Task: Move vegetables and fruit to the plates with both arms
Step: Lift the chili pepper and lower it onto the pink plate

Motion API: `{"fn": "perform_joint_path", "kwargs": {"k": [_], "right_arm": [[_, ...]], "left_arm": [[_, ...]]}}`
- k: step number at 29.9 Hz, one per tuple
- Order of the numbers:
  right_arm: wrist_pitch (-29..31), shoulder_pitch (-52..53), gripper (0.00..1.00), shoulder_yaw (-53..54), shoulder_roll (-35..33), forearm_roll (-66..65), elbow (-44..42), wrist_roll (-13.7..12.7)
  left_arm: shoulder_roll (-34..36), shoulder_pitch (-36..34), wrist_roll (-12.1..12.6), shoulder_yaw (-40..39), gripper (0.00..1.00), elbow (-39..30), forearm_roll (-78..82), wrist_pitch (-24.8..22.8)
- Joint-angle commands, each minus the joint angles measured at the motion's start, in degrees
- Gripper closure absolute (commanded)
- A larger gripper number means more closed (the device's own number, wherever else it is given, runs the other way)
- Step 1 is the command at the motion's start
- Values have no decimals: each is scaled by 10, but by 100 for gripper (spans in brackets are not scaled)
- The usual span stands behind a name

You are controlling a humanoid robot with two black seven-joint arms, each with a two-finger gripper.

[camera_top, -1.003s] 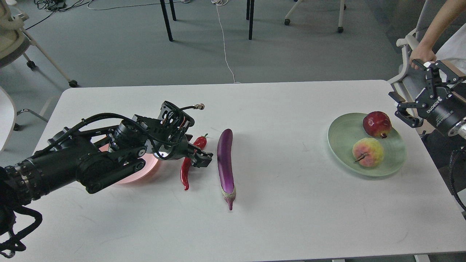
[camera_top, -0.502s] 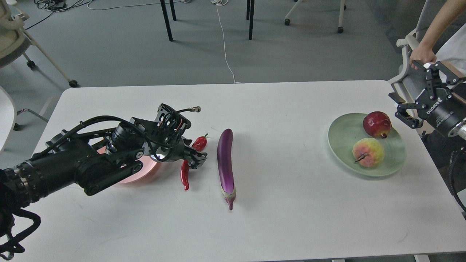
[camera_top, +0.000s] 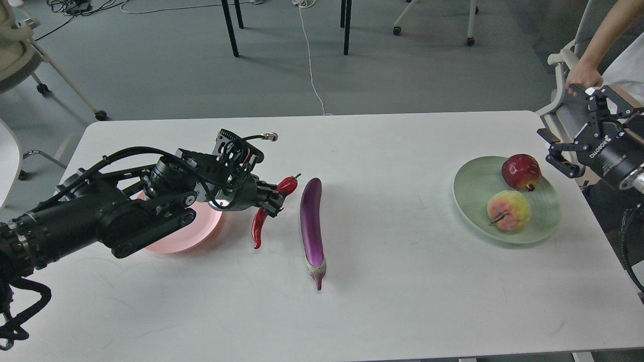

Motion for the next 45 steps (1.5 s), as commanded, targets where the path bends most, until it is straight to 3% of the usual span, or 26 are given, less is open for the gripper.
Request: {"fn": "perform_joint_path", "kwargs": {"k": [1, 9, 14, 23, 45], "right_arm": [[0, -1, 1, -2, 3, -4, 0, 0], [0, -1, 1, -2, 5, -6, 1, 0], [0, -5, 1, -2, 5, -6, 1, 0], [0, -8, 1, -2, 4, -8, 0, 0], [0, -20, 1, -2, 4, -8, 1, 0]], "left_arm": [[41, -42, -4, 1, 90, -19, -42, 0], [205, -30, -41, 18, 89, -48, -44, 0], [271, 10, -44, 33, 89, -48, -44, 0], [257, 54, -40, 32, 87, -47, -48, 0], [204, 66, -43, 25, 66, 27, -57, 0]]}}
